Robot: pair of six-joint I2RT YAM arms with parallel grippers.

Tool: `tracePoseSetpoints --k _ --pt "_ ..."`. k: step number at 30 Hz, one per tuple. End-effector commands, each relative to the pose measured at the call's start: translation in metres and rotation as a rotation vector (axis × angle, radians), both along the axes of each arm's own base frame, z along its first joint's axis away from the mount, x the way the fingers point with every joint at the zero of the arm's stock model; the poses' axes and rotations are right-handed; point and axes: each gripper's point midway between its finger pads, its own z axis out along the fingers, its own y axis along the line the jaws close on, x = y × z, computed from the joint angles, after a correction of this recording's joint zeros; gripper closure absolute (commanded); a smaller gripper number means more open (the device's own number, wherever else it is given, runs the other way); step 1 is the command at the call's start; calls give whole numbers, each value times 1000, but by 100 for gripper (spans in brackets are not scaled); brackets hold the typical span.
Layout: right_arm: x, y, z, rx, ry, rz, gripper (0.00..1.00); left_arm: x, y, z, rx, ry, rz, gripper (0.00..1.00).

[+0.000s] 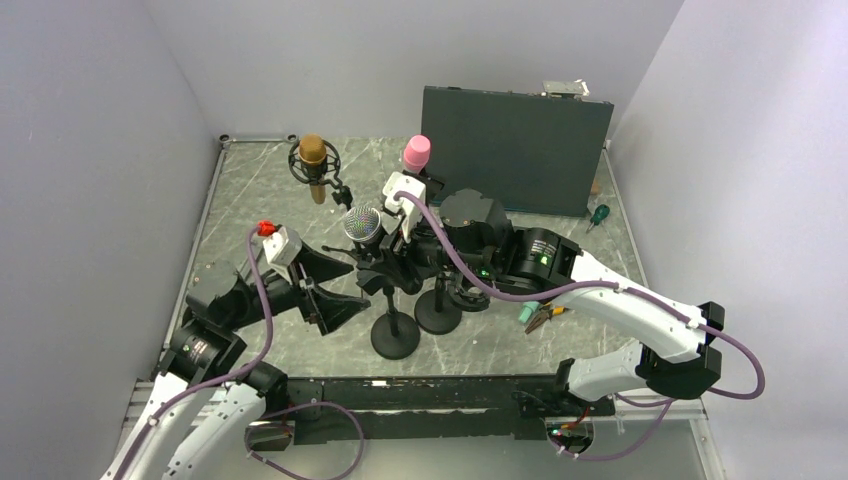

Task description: Remove the microphone from the stand

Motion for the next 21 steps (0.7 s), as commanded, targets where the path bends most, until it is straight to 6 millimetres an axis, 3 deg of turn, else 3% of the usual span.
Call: tracePoseSetpoints --k 1,11,21 --pt "-3 5 21 60 -28 25 56 16 4 12 -13 -131 91 1" --pt "-9 7 19 55 -21 53 69 19 -8 16 11 -360 11 1" --pt "-13 10 18 48 -13 74 71 7 -29 13 -7 -427 -165 5"
